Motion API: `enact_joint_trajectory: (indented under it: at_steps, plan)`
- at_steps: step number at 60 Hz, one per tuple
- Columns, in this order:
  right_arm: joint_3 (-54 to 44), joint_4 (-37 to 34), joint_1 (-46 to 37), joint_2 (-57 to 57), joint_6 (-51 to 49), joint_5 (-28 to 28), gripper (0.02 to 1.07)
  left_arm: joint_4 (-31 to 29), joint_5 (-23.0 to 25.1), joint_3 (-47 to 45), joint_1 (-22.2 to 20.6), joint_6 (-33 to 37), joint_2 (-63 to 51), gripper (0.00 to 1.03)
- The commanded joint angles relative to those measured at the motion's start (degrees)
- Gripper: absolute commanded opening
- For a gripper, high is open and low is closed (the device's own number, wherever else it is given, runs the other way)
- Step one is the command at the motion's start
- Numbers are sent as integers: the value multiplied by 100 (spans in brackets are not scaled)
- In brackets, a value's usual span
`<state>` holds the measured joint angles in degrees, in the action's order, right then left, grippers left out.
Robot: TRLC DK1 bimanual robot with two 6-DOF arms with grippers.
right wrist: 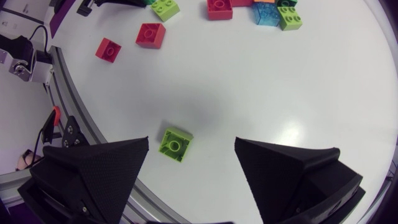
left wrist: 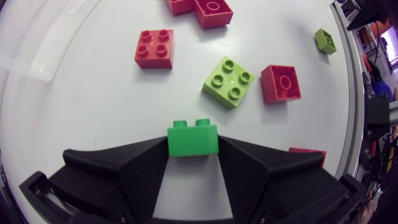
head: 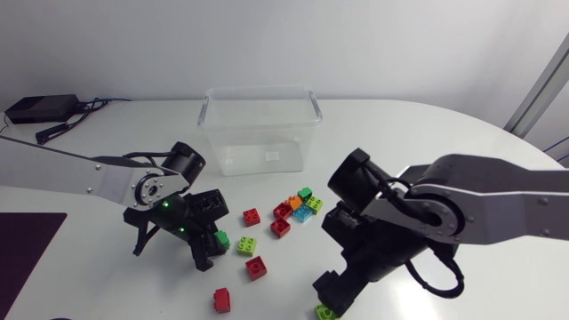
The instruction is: Place the duplo bricks in the container
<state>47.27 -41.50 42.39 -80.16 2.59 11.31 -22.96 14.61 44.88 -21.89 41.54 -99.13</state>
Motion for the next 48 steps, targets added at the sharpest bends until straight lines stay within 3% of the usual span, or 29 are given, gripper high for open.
enact_joint_trajectory:
  at_steps: [1,27,48]
  plan:
    - [99,-34,155,-211,154,-94,102,81,24,-15,-35,153,-106,37]
    - [143,-8,700,-799,277,-182,94,55,33,-23,71,118,1001,34]
    - [195,107,1017,-1300,312,-217,91,-868,156,899,563,153,1942,34]
